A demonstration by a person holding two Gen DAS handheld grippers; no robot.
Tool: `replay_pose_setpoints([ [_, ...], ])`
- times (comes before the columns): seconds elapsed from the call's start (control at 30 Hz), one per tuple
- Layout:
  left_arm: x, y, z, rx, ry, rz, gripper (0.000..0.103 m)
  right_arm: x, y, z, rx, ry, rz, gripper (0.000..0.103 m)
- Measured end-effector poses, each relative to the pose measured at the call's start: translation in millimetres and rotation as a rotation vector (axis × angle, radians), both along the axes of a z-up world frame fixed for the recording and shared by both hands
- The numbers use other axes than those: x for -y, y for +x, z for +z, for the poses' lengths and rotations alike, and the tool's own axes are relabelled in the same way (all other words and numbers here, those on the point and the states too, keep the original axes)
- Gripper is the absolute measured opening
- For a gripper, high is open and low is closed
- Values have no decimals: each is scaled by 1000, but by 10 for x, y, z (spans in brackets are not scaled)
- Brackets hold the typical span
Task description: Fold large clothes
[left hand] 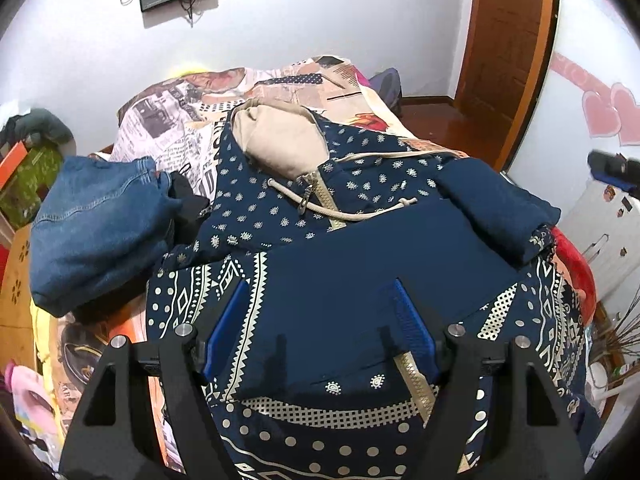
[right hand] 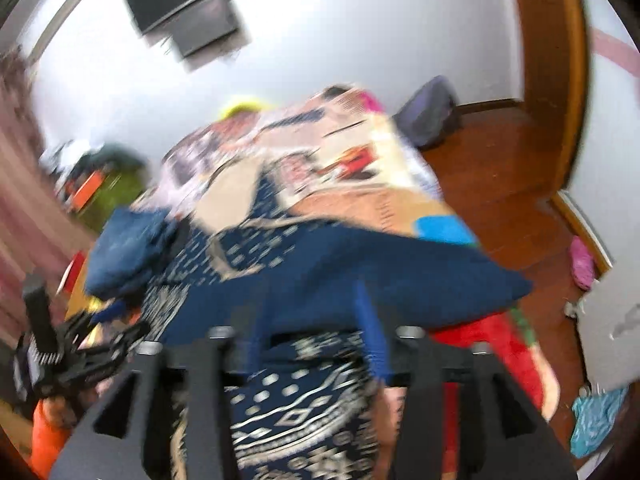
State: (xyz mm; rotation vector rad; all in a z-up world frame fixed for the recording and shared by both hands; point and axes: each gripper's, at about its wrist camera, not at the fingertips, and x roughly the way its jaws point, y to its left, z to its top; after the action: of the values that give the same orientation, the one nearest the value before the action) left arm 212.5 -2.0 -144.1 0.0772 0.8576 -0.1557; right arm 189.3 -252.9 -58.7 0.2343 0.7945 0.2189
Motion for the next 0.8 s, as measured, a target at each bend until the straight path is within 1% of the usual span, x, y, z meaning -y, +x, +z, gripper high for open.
replay_pose_setpoints([
  [0.03, 6, -1, 4, 2, -2, -1, 72, 89, 7, -8, 12, -15, -52, 55],
  [0.1, 37, 5, 6, 8, -5, 0, 72, 217, 48, -38, 3, -34, -110, 55],
  [0.17, 62, 16, 1, 8, -5, 0, 72, 336, 93, -86, -19, -14, -142, 55],
  [0.23, 93, 35, -11, 6, -2, -2, 72, 480, 149, -210, -54, 40, -178, 55],
  [0.3, 121, 55, -25, 1, 0, -2, 72, 593, 212, -358, -93, 103, -189, 55],
  [0.4, 142, 75, -40, -8, -6, -5, 72, 755, 303, -641, -179, 191, -228, 55],
  [0.53, 136, 97, -35, -13, -22, 1, 72, 932, 430, -1091, -317, 317, -286, 55],
  [0.6, 118, 112, -48, -19, -25, 8, 72, 993, 463, -1241, -361, 378, -293, 56],
  [0.7, 87, 129, -102, -41, -41, 25, 72, 1050, 514, -1325, -357, 446, -283, 58],
  [0.8, 57, 127, -176, -62, -50, 39, 72, 1098, 621, -1352, -349, 473, -294, 58],
])
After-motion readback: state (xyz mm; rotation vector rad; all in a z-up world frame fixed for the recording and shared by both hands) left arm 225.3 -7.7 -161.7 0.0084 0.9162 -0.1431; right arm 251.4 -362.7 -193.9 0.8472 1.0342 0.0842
